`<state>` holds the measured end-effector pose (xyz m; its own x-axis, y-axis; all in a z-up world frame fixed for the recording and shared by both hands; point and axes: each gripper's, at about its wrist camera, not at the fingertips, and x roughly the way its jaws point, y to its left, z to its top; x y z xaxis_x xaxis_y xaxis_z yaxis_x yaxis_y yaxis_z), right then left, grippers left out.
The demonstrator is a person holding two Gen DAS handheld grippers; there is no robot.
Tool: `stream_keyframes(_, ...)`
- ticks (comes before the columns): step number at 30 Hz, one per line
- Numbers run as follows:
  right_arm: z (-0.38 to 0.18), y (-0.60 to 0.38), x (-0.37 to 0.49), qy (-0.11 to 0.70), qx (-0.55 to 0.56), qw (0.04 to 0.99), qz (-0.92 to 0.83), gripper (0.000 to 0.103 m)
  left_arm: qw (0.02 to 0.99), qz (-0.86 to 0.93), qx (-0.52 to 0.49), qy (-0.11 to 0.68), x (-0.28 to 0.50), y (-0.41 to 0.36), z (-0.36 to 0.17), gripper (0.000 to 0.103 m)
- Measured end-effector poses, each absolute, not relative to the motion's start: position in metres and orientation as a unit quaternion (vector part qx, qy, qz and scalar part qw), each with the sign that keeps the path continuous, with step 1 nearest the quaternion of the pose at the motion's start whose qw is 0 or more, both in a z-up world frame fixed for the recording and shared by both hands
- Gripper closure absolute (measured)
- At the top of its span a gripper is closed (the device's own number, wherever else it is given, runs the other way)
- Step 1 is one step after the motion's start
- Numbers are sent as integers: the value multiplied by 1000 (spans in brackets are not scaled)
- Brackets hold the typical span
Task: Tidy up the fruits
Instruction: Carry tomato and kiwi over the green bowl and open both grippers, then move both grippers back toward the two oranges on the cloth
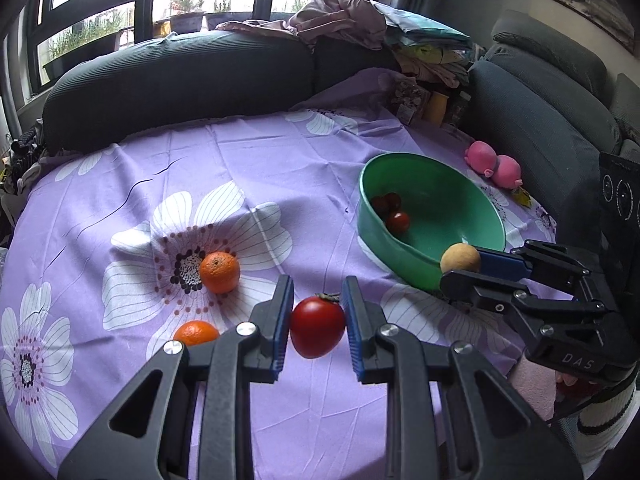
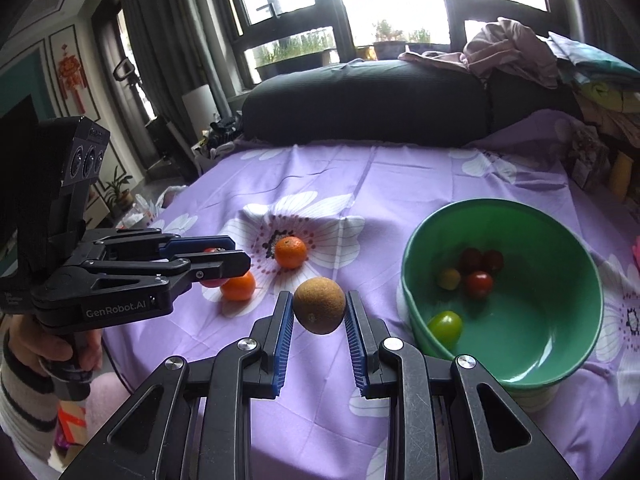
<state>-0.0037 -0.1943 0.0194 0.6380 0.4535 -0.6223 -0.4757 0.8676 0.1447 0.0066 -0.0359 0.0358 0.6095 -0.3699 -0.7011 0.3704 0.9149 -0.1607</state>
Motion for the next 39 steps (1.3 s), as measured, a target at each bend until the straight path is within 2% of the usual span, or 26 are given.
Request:
stream_keyframes(10,29,-241,0,319,10,924,209,75,888,-258,23,381,28,-93,47,78)
stream_keyframes(20,21,-275,8,325,31,930,169,75,874,-282,38,395,51,-134,35,78)
stream_keyframes(34,3,-292,25,350,44,924,149,75,862,-289,40,415,71,-149,19,78)
stream_keyframes(36,1,-293,27,357,47,922,140,75,863,-286,31,416,72,-144,20,68)
stream_keyframes(38,-1,-297,31,363,54,921,133,74,869,-275,25,411,71,-136,23,45)
stream_keyframes(39,-1,-298,31,365,59,920,130,74,871,-271,21,410,70,-132,25,42)
